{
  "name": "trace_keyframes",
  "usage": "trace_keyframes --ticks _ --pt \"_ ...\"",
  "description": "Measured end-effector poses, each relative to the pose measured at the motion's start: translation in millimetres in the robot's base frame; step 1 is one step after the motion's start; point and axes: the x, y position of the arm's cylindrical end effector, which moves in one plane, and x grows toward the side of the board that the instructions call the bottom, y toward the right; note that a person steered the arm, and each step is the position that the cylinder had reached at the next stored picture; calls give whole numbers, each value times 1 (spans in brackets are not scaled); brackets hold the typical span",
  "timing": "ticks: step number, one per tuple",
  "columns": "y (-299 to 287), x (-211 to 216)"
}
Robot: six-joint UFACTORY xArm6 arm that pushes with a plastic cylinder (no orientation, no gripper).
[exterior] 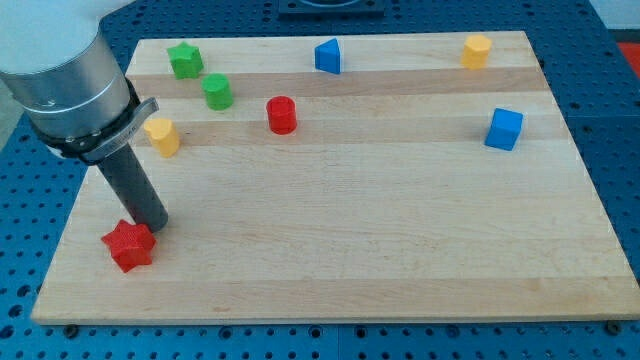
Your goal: Point at the green star
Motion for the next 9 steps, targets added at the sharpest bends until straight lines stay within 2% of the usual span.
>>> trace_keyframes --ticks 4,5,6,9 --pt "0 11" --pt "1 -2" --pt "8 -33" --pt "61 -104"
